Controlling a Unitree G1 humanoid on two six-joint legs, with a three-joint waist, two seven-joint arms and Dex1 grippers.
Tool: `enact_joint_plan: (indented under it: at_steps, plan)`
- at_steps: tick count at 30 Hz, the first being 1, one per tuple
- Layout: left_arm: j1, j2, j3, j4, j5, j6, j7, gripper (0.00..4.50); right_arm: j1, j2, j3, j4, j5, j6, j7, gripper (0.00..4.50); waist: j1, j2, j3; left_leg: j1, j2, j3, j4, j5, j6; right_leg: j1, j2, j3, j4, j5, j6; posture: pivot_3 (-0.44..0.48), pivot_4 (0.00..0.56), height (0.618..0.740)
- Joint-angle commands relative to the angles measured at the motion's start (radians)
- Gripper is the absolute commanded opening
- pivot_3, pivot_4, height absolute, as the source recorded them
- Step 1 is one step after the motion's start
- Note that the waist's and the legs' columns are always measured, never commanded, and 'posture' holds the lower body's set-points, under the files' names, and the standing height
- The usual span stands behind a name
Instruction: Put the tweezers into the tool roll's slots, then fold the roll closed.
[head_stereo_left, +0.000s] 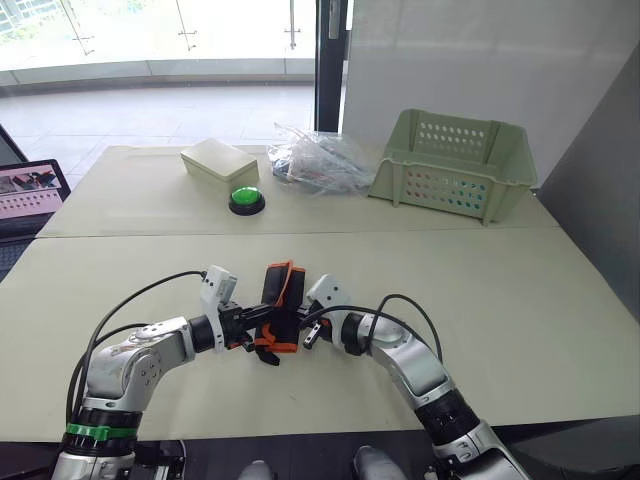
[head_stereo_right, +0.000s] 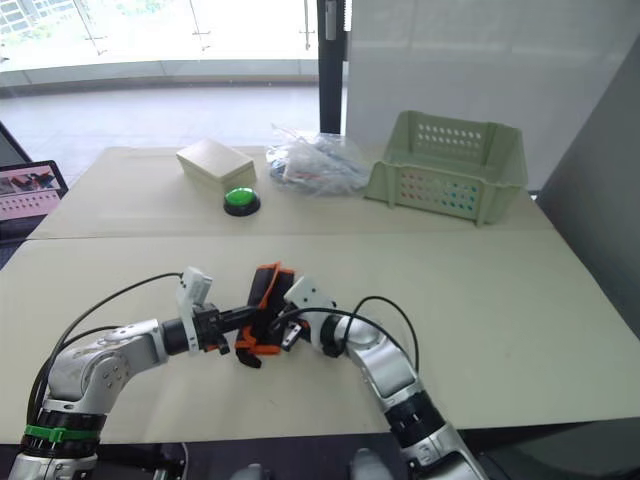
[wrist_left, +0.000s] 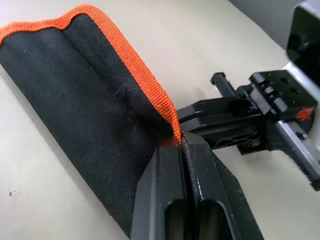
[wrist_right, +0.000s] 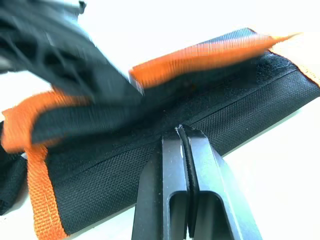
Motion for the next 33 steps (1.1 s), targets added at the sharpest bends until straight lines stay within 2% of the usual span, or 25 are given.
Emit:
enact_joint_plan:
  at_steps: [1,10,15,19,24,29,33]
  plan:
    - [-0.006,-0.028,-0.040,0.021,0.044,-0.010,0.024,0.02,-0.016,-0.008,-0.037,-0.011,0.013,0.036,-0.012,0.00,0.007,0.000,0.000,0.000,0.000,0.000,0.000,0.000,0.000,0.000,0.000,0.000,0.000,0.000,0.000,0.000,0.150,0.713]
    - [0.024,-0.069,-0.088,0.064,0.136,-0.004,0.095,0.02,-0.054,-0.038,-0.124,-0.058,0.059,0.079,-0.011,0.00,0.024,0.001,0.000,0.000,-0.001,0.000,0.001,0.001,-0.001,0.002,-0.001,0.000,-0.001,0.000,0.000,0.000,0.150,0.713]
    - [0.020,-0.097,-0.095,0.075,0.165,-0.014,0.130,0.02,-0.070,-0.021,-0.143,-0.100,0.111,0.003,0.042,0.00,0.025,0.001,-0.001,0.003,-0.001,0.000,0.001,0.001,-0.001,0.004,-0.001,0.000,-0.001,0.000,0.000,0.000,0.150,0.713]
    - [0.004,-0.120,-0.085,0.084,0.181,-0.003,0.165,0.02,-0.089,-0.017,-0.111,-0.081,0.090,-0.055,0.059,0.00,0.032,0.002,-0.001,0.009,-0.001,-0.001,0.001,0.001,-0.001,0.014,-0.001,0.000,-0.005,0.000,0.001,0.000,0.150,0.713]
    - [0.002,-0.124,-0.082,0.075,0.181,0.016,0.174,0.02,-0.160,0.013,-0.042,0.080,0.005,-0.074,0.020,0.00,0.036,0.002,-0.001,0.011,-0.001,-0.001,0.001,0.001,-0.001,0.016,-0.001,0.000,-0.007,0.000,0.002,0.000,0.150,0.713]
    - [0.007,-0.116,-0.085,0.058,0.179,0.026,0.172,0.02,-0.192,0.010,-0.035,0.212,-0.033,-0.005,-0.012,0.00,0.035,0.003,-0.002,0.010,-0.001,-0.001,0.001,0.001,-0.001,0.016,-0.001,0.000,-0.007,0.000,0.001,0.000,0.150,0.713]
    - [0.014,-0.114,-0.081,0.043,0.169,0.040,0.167,1.22,-0.192,-0.011,-0.008,0.228,-0.052,0.013,0.015,0.00,0.035,0.005,-0.004,0.011,-0.001,-0.001,0.001,0.001,-0.001,0.016,-0.001,0.000,-0.007,0.000,0.001,0.000,0.150,0.713]
